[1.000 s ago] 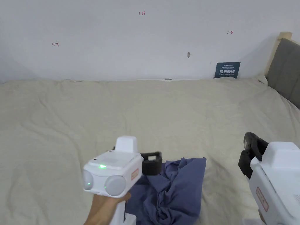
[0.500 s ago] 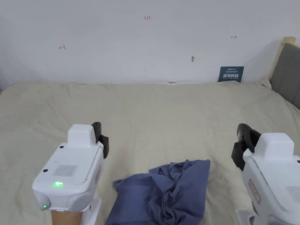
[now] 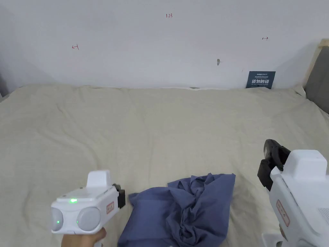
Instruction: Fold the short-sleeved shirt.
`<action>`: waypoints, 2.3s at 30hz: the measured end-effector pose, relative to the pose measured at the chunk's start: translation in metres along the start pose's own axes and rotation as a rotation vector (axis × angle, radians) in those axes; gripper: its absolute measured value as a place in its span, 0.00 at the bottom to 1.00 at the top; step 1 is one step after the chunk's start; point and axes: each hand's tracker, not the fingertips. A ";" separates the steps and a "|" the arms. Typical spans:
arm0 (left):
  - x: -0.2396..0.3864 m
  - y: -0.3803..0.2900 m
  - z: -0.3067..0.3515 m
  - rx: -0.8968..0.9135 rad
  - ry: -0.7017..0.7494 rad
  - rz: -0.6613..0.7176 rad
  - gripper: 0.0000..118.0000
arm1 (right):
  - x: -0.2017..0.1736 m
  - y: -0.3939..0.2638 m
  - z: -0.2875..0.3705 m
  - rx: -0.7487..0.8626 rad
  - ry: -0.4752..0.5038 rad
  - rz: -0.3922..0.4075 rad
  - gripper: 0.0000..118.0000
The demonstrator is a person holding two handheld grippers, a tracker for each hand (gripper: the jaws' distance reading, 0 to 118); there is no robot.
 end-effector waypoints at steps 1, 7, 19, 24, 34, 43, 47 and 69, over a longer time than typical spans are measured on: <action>-0.002 -0.009 -0.006 -0.029 -0.004 0.017 0.00 | 0.000 -0.001 0.000 -0.004 -0.001 -0.001 0.02; -0.003 -0.060 -0.038 -0.212 -0.018 0.054 0.03 | 0.003 -0.011 -0.004 -0.033 0.001 0.005 0.02; 0.022 -0.094 -0.091 -0.396 0.104 0.061 0.72 | 0.013 -0.032 -0.015 -0.099 0.003 -0.004 0.02; 0.040 -0.102 -0.077 -0.315 0.148 -0.053 0.35 | 0.020 -0.040 -0.025 -0.129 0.001 0.003 0.02; 0.032 -0.071 -0.039 -0.158 -0.001 -0.005 0.03 | 0.036 -0.078 -0.115 -0.390 0.015 -0.005 0.12; 0.012 -0.050 -0.041 -0.085 -0.092 0.033 0.03 | 0.038 -0.142 -0.258 -0.771 0.080 -0.122 0.96; 0.011 -0.051 -0.047 -0.100 -0.092 0.013 0.03 | 0.017 -0.161 -0.280 -0.895 0.096 -0.096 0.89; -0.042 0.066 -0.012 0.157 -0.113 0.136 0.03 | 0.018 0.030 -0.193 -0.450 0.142 -0.030 0.02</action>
